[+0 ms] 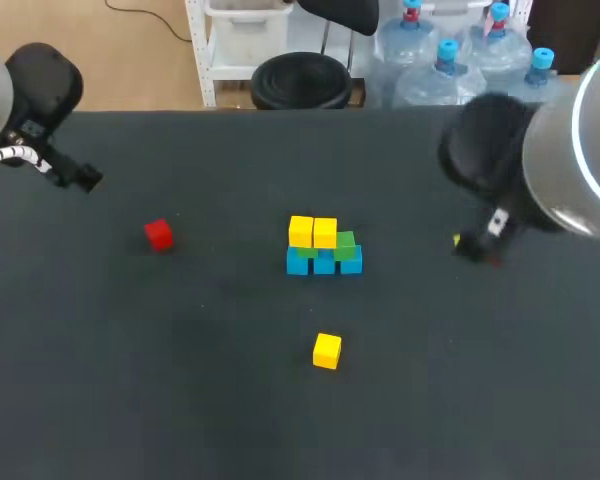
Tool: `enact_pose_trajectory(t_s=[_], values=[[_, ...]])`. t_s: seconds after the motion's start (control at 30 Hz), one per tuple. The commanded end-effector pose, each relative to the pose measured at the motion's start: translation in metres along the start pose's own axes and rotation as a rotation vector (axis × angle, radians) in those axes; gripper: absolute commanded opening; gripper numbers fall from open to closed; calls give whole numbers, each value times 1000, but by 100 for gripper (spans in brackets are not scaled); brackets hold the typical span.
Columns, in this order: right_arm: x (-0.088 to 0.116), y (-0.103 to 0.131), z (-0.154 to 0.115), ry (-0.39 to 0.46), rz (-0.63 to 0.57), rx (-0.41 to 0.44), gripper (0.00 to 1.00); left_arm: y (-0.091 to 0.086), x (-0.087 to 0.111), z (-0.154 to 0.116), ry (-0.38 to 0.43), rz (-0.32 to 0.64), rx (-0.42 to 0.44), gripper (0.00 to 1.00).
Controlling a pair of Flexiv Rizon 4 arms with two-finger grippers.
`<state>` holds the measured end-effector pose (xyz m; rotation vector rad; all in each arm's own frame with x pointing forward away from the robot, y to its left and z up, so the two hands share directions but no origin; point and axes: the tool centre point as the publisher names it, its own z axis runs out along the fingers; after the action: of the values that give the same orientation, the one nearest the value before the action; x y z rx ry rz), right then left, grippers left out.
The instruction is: Place the blue cubes, place green cubes on the blue cubes, place the yellow cubes on the green cubes, then place the red cubes on the yellow cubes, and place purple cube on the red cubes.
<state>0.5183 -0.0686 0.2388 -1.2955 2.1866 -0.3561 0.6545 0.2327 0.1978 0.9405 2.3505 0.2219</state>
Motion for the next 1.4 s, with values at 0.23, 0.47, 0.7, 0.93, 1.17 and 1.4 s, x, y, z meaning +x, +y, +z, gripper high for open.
enact_pose_trajectory(t_s=[0.23, 0.47, 0.7, 0.93, 1.17, 1.4], values=[[-33, 26, 42, 9, -240, -44, 100, 1, 0, 0, 0, 0, 2, 100], [-60, 12, 84, 79, -199, -69, 100, 1, 0, 0, 0, 0, 2, 100], [-77, 23, 83, 80, -121, -191, 100, 1, 0, 0, 0, 0, 2, 100], [-74, 51, 71, 75, -125, -286, 100, 1, 0, 0, 0, 0, 2, 100], [-54, 65, 71, 106, -181, -316, 100, 1, 0, 0, 0, 0, 2, 100], [-48, 83, 78, 85, -295, -304, 100, 1, 0, 0, 0, 0, 2, 100]])
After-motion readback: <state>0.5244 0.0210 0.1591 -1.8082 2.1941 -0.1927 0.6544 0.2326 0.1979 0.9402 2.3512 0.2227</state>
